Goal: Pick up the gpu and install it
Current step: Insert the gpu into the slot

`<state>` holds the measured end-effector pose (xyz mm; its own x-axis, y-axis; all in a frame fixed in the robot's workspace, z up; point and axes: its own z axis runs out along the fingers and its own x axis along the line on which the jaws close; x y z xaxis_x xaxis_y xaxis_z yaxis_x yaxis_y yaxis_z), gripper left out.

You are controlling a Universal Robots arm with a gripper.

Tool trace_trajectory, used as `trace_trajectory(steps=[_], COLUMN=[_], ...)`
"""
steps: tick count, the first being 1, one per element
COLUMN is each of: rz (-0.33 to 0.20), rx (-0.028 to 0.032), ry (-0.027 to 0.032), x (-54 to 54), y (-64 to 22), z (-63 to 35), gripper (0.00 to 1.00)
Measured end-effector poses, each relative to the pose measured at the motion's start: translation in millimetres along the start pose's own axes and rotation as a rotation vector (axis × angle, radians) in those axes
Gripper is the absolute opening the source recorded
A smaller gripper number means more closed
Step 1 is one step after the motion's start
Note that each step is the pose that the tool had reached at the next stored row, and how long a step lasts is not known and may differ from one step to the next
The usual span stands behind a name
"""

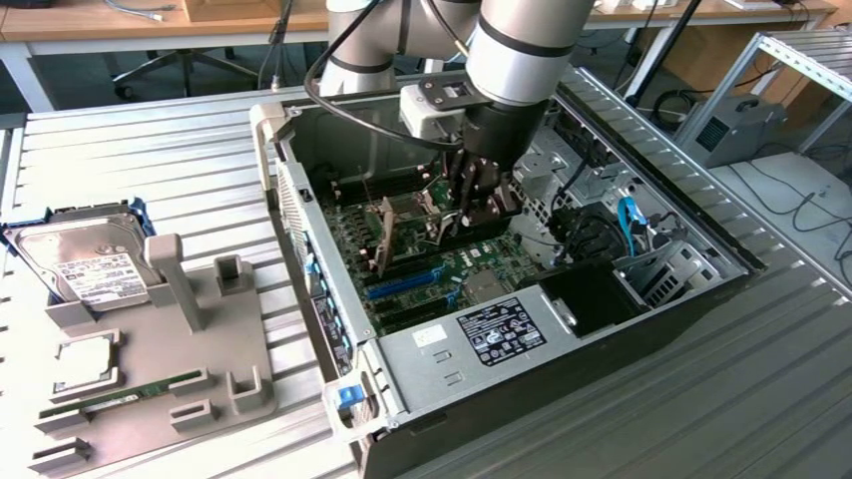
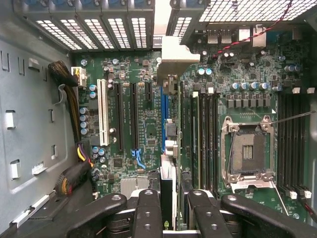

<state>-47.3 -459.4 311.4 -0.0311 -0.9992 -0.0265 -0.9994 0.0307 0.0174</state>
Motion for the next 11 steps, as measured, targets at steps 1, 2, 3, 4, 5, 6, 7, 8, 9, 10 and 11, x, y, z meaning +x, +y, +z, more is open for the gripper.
trace_trajectory(steps=[1, 2, 3, 4, 5, 6, 7, 8, 9, 10, 11], rz=[0.000, 0.000, 0.000, 0.000, 0.000, 0.000, 0.000, 0.000, 0.000, 0.000, 0.000], rx=[0.0000, -0.0001, 0.0000, 0.0000, 0.0000, -0.0001, 0.0000, 0.0000, 0.0000, 0.0000, 0.0000], ry=[0.0000, 0.0000, 0.0000, 0.0000, 0.0000, 0.0000, 0.0000, 0.0000, 0.0000, 0.0000, 0.0000], x=[0.0, 0.0, 0.0, 0.1, 0.1, 0.1, 0.1, 0.1, 0.1, 0.2, 0.2], y=[0.1, 0.2, 0.3, 0.4, 0.5, 0.6, 0.7, 0.9, 1.0, 1.1, 1.2], z=[0.1, 0.3, 0.5, 0.7, 0.8, 0.9, 1.1, 1.3, 1.4, 1.6, 1.7], gripper=[0.26, 0.26, 0.26, 0.26, 0.26, 0.26, 0.26, 0.26, 0.26, 0.26, 0.26])
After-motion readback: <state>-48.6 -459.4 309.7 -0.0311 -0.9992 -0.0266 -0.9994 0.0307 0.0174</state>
